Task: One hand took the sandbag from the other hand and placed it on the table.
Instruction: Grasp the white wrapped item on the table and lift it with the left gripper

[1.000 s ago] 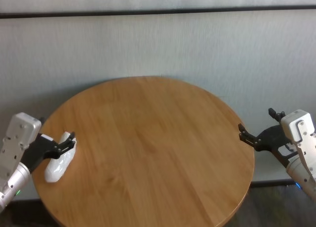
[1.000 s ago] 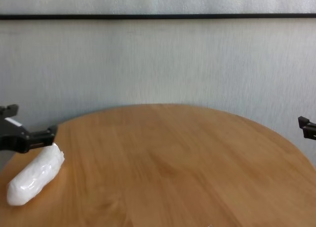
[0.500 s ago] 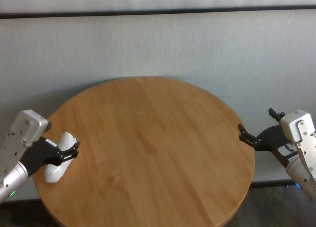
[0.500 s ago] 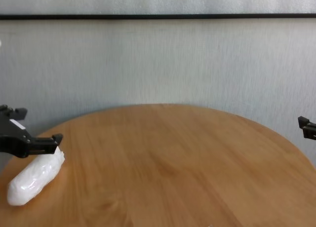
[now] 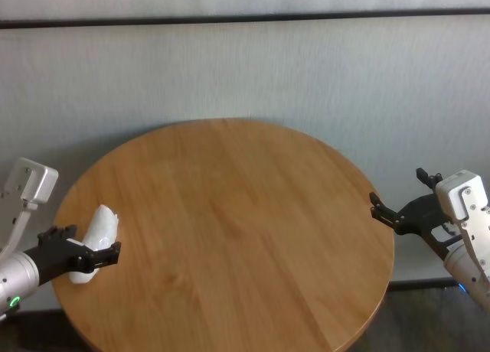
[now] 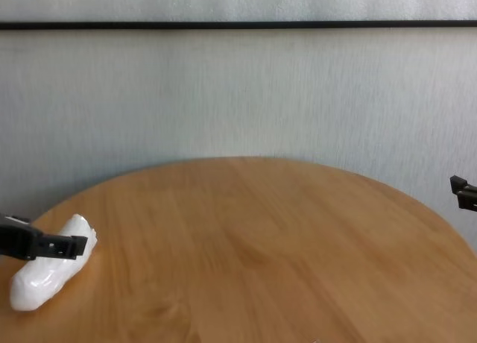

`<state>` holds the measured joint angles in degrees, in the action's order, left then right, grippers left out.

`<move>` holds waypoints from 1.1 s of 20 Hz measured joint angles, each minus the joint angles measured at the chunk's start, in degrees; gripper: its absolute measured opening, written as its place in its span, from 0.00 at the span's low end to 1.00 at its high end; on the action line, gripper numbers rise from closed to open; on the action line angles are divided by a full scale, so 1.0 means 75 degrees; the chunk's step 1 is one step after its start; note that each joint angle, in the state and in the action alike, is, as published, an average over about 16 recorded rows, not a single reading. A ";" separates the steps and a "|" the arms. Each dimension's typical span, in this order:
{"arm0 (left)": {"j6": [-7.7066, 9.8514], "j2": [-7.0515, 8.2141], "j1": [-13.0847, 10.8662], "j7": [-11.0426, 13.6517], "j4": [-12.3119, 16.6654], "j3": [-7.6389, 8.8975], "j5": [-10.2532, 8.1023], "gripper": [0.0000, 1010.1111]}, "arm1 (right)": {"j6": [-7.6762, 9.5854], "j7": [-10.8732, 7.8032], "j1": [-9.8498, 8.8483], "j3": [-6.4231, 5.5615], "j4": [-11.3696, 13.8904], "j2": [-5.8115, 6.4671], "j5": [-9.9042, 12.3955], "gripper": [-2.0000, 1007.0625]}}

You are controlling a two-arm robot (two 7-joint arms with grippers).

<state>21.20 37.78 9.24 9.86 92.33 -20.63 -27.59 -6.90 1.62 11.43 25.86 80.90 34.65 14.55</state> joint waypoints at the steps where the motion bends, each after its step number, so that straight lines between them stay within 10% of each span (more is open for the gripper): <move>1: 0.0190 -0.0018 -0.0003 -0.0002 0.0031 0.0040 -0.0077 0.99 | 0.0000 0.0000 0.0000 0.0000 0.0000 0.0000 0.0000 0.99; 8: 0.0842 -0.0101 0.0039 -0.0089 0.0104 0.0116 -0.0060 0.99 | 0.0000 0.0000 0.0000 0.0000 0.0000 0.0000 0.0000 0.99; 22: 0.1031 -0.0381 0.0235 -0.0023 -0.0473 0.0142 0.0253 0.99 | 0.0000 0.0000 0.0000 0.0000 0.0000 0.0000 0.0000 0.99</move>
<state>28.94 34.92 11.00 9.68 88.78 -19.56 -25.69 -6.90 1.62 11.43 25.86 80.90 34.65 14.55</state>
